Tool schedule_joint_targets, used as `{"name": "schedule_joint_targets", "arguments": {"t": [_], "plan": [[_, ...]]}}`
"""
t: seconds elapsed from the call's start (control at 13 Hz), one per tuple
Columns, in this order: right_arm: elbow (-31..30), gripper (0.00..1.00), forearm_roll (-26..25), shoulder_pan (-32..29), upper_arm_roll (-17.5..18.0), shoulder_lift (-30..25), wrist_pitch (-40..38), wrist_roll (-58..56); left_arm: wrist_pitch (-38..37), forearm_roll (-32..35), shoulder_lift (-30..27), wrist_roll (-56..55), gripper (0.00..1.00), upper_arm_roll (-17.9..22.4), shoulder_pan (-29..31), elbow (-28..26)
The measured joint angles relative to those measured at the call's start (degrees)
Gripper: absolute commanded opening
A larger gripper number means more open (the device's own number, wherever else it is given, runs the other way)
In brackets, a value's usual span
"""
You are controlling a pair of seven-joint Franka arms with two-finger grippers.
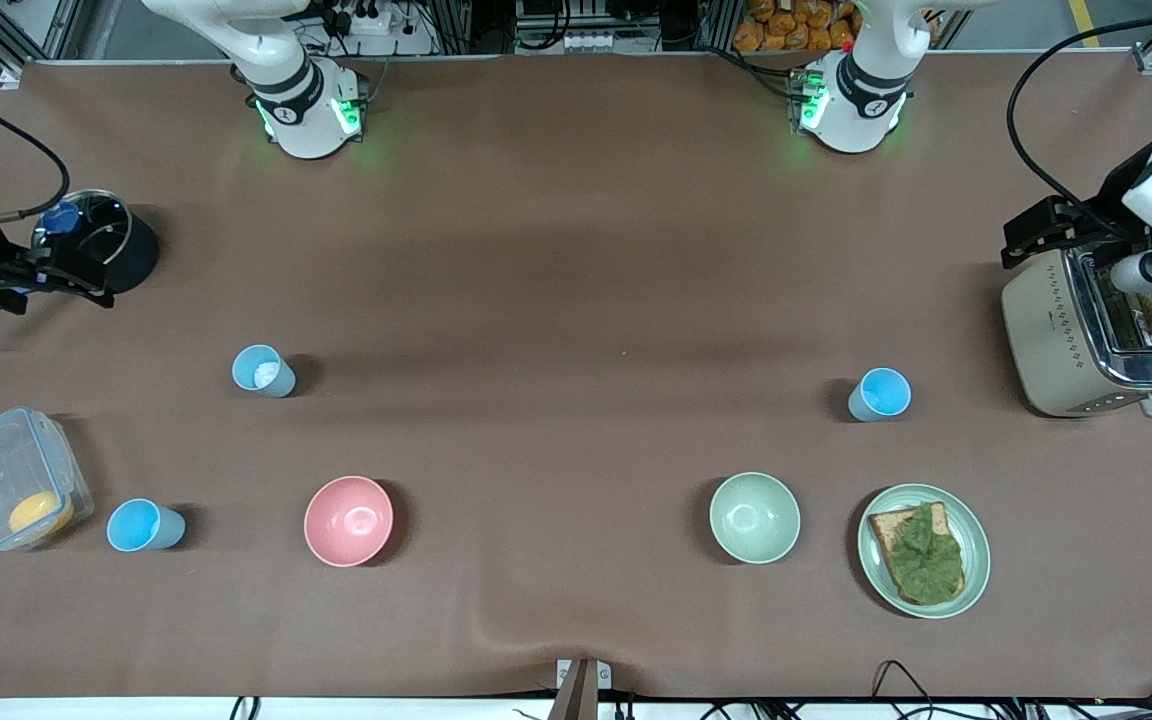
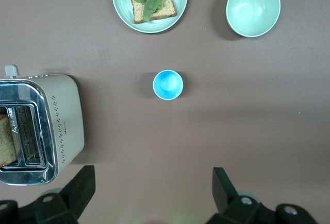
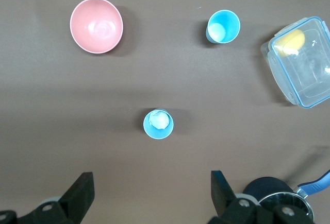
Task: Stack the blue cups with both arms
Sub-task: 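Reach the right gripper to a blue cup while the left gripper reaches another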
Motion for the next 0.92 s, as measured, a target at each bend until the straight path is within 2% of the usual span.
{"name": "schedule_joint_targets", "arguments": {"t": [0.77,0.92], "plan": [[0.0,1.0,0.0,-0.1,0.0,0.0,0.1,0.0,0.0,0.7,0.8,0.0,1.0,-0.1,0.1,-0.1],[0.0,1.0,0.0,-0.1,0.1,0.0,0.2,0.0,1.5,0.7,1.6,0.0,1.0,0.0,0.2,-2.1]]}}
